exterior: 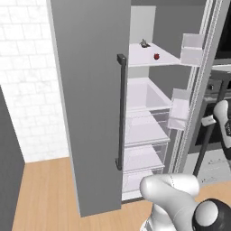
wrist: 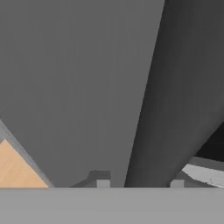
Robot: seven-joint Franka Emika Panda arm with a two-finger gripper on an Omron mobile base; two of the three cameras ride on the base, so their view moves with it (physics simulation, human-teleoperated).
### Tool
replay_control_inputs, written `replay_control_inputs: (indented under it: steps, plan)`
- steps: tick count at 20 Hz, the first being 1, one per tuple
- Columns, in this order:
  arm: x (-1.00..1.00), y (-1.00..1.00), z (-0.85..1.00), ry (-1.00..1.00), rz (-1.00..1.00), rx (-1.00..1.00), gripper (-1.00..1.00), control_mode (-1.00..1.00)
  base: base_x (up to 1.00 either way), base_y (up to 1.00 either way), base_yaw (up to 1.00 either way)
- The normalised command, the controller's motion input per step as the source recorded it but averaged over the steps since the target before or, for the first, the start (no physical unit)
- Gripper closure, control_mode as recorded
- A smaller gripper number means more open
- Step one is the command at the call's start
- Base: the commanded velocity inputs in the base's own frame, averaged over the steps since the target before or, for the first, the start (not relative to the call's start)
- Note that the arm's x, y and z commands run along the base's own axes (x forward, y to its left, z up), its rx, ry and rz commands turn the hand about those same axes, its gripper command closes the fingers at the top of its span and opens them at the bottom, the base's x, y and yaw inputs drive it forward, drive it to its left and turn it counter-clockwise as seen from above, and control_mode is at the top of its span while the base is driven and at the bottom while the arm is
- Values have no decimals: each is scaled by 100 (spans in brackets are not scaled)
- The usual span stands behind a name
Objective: Take the strawberry from the fridge and place it on top of the pancake, located on the dining counter.
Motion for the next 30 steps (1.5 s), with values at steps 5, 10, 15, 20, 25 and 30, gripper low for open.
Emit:
replay_control_inputs:
  steps: [5, 10, 15, 20, 25, 30]
  plan:
    - [-73, 0, -14, 0, -1, 2, -100, -100, 0, 0, 0]
    - [-91, -1, 1, -2, -11, 0, -100, -100, 0, 0, 0]
    - [-67, -17, -3, -1, -4, 2, -100, -100, 0, 0, 0]
    - [-2, -48, -1, -7, 21, 14, -100, -100, 0, 0, 0]
    - [-71, -15, 22, 0, 9, 4, -100, -100, 0, 0, 0]
    - [-100, 32, 33, 0, -6, -5, -100, -100, 0, 0, 0]
